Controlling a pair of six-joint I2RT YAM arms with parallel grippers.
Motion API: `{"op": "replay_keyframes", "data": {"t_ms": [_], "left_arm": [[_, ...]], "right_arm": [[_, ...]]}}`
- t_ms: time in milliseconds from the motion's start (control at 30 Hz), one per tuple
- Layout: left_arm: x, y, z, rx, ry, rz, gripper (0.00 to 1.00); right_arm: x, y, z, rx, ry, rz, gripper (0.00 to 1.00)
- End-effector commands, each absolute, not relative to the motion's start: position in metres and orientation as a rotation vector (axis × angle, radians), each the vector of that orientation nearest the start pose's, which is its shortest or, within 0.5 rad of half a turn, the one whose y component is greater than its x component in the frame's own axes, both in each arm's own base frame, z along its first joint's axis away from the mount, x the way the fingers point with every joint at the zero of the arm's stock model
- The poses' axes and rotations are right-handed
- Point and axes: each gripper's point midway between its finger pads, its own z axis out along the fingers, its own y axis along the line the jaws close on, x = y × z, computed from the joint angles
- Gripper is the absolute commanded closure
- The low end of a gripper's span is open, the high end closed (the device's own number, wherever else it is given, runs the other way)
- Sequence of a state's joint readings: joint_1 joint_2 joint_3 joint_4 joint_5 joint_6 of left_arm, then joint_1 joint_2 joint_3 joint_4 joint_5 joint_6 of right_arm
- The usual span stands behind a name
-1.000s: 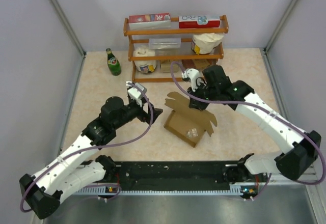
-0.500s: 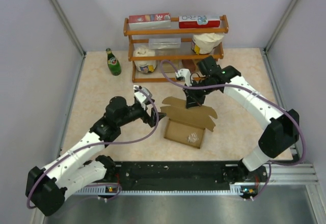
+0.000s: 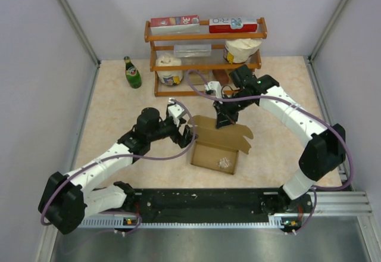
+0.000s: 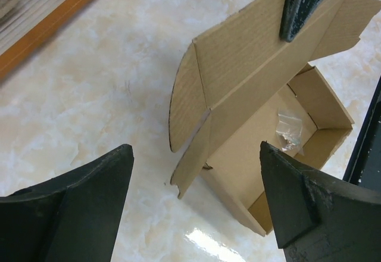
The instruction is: Fold the paper box
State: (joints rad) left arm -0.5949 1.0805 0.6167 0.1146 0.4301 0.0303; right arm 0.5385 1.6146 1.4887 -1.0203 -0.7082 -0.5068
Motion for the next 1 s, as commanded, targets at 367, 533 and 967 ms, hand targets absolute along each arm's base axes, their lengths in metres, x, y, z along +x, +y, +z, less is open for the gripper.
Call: {"op": "replay_keyframes", "data": {"t_ms": [367, 533, 967], "left_arm": [[0.264, -0.279, 0.187, 0.960, 1.700, -0.845, 0.40], [0.268, -0.272, 0.186, 0.939, 1.735, -0.801, 0.45], [0.269, -0.269, 0.180, 0.938, 1.800, -0.780, 0.54]], "right_arm": [[0.250, 0.269, 0.212, -1.472, 2.022, 1.008, 0.98], [0.254, 0.269, 0.209, -1.467, 2.039, 0.990, 0.98], [0.256, 0.271, 0.207, -1.459, 2.055, 0.995, 0.97]]}}
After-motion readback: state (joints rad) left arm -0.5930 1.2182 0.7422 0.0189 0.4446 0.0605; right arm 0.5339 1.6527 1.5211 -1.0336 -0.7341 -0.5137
